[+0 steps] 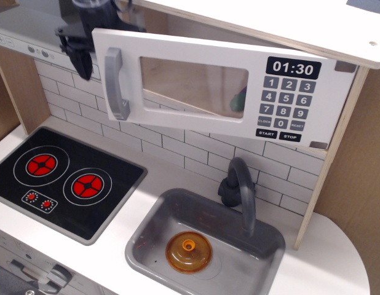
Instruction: Open microwave
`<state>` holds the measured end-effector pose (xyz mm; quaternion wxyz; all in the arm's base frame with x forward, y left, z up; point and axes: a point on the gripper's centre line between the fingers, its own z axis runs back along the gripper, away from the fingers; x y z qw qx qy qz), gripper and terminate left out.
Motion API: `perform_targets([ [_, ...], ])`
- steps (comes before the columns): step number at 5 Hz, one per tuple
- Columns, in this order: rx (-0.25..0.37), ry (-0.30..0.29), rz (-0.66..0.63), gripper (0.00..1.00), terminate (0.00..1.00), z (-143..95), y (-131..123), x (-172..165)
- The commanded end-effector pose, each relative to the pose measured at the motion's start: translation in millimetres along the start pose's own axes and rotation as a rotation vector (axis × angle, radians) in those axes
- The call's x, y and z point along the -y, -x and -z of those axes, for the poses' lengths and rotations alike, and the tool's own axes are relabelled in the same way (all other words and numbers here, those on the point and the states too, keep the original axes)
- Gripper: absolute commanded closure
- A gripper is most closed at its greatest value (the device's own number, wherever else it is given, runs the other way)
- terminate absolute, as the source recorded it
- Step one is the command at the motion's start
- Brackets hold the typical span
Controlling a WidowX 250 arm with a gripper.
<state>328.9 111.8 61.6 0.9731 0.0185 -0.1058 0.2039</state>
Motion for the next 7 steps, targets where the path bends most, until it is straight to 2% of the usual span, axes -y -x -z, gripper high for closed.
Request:
perform_targets([
  [1,0.042,-0.027,0.259,0.00,0.00,-45,77,-11],
  [2,-0.030,-0.010,0.353,0.00,0.00,-53,118,-10],
  [3,-0.120,-0.003,0.410,0.00,0.00,-55,151,12],
  [4,-0.181,0.000,0.458,0.00,0.00,-54,176,43],
  [5,-0.174,-0.007,0.456,0.00,0.00,-55,179,60],
  [6,-0.136,0.016,0.390,0.00,0.00,-55,152,47],
  [7,-0.096,0.007,0.307,0.00,0.00,-51,115,27],
])
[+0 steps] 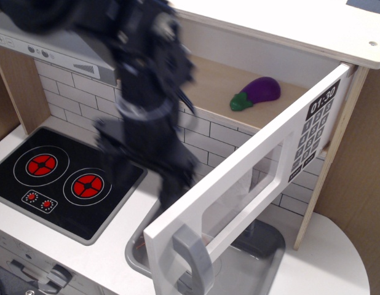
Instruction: Open microwave
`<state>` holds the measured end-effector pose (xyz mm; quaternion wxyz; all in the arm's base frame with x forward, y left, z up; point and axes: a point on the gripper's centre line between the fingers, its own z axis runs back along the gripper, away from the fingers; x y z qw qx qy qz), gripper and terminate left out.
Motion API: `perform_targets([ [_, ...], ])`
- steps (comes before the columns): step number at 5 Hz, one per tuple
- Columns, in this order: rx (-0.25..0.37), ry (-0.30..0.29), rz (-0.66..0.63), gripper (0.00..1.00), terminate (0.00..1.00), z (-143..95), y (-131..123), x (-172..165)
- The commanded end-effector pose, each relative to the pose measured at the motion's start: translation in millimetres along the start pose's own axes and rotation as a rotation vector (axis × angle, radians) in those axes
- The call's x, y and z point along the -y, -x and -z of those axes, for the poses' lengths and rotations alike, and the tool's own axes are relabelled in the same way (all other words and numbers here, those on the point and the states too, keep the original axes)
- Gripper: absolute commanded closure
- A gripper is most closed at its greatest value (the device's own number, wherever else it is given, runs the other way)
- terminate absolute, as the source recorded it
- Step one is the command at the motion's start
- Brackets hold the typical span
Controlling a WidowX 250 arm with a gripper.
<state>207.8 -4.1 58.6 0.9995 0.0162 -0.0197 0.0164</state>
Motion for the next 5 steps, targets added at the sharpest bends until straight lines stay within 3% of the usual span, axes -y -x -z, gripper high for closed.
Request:
perform_targets([
  [1,0.106,-0.018,-0.155,0.00,0.00,-36,-45,-59],
  [2,0.098,0.008,-0.174,0.00,0.00,-47,-53,-58],
  [4,0.088,0.020,-0.148,0.00,0.00,-58,-47,-59],
  [5,0.088,0.020,-0.148,0.00,1.00,-58,-47,-59],
])
